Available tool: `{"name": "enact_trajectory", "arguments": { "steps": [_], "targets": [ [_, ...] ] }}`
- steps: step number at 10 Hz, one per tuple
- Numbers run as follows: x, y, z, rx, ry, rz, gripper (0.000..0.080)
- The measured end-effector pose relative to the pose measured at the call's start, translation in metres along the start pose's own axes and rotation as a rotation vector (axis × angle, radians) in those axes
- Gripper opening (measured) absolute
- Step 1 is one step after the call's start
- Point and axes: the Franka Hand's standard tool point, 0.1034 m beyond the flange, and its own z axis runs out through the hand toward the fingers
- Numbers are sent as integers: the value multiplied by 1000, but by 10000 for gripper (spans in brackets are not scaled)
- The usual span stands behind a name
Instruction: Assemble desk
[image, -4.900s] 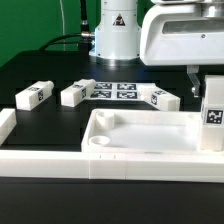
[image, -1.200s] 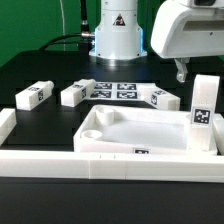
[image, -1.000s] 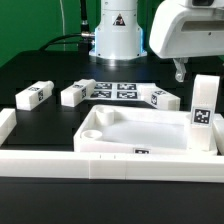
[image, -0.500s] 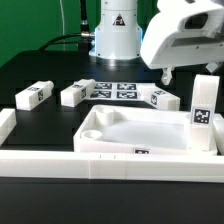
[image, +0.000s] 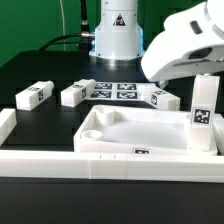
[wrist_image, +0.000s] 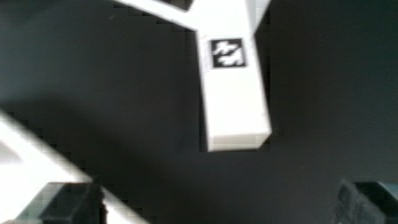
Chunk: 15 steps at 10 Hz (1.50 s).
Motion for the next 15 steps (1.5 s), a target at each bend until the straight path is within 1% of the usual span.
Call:
{"name": "enact_trajectory", "arguments": {
  "steps": [1, 2, 3, 4, 7, 8, 9, 10, 11, 12, 13, 15],
  "targets": [
    [0, -3, 6, -41, -7, -49, 649],
    [-1, -7, 15, -66, -28, -109, 649],
    [2, -13, 22, -89, -48, -156, 649],
    [3, -14, 23, -82, -53, -149, 649],
    [2, -14, 25, -80, -65, -148, 649],
    [-5, -16, 33, -73, -120, -146, 649],
    [-9, -21, 47, -65, -200, -154, 649],
    [-11, -26, 56, -60, -285, -160, 649],
    [-10, -28, 62, -56, -321, -163, 649],
    [-16, -29, 68, -46, -385, -162, 649],
    [-13, -27, 68, -43, -384, -161, 649],
    [-12, -27, 69, -43, -382, -160, 649]
  ]
}}
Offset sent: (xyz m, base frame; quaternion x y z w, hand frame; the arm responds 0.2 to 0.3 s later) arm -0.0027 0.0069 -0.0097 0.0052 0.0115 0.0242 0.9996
